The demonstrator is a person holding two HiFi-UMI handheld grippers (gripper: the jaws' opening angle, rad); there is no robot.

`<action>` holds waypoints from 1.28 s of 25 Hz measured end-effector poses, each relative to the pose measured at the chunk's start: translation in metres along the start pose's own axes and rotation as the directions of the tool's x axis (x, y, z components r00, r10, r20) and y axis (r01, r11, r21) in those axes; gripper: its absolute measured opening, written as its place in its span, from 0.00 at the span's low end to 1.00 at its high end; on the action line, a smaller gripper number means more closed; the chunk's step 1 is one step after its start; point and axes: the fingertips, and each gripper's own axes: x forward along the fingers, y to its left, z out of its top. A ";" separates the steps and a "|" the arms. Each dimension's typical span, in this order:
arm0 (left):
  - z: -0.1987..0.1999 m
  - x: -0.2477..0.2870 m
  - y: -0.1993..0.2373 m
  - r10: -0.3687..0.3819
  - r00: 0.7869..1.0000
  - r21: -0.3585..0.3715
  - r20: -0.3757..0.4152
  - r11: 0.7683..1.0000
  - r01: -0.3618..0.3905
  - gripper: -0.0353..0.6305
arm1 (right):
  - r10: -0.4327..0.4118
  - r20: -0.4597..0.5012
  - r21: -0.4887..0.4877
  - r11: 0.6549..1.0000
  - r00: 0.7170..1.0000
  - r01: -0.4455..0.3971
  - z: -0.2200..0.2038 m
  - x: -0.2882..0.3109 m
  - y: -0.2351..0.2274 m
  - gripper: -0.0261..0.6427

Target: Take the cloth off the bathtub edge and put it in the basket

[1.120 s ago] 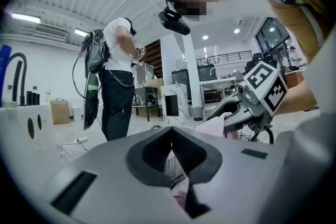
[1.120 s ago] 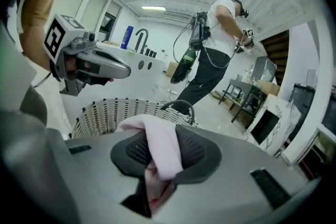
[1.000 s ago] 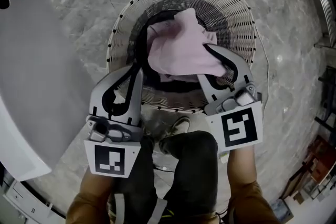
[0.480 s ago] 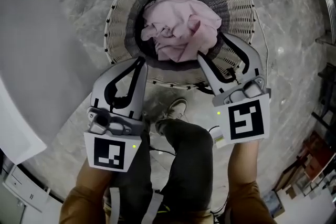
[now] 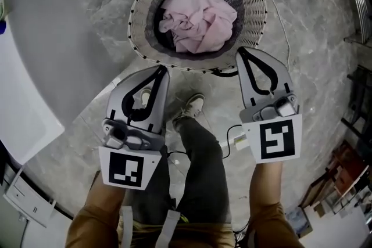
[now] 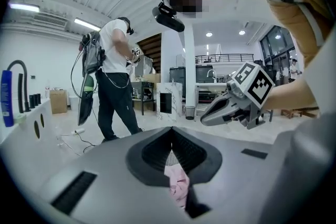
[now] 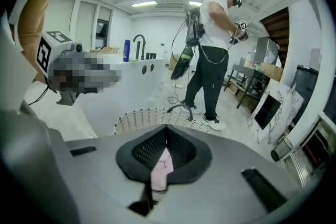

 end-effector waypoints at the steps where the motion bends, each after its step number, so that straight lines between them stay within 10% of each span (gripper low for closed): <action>1: 0.007 -0.006 0.000 0.003 1.000 -0.002 -0.003 1.000 -0.003 0.06 | -0.005 0.020 0.021 1.000 1.000 0.005 0.009 -0.009 0.001 0.05; 32: 0.309 -0.123 -0.018 -0.028 0.989 0.053 0.144 0.998 0.020 0.06 | -0.252 0.156 0.145 0.962 0.955 0.230 0.234 -0.268 -0.044 0.05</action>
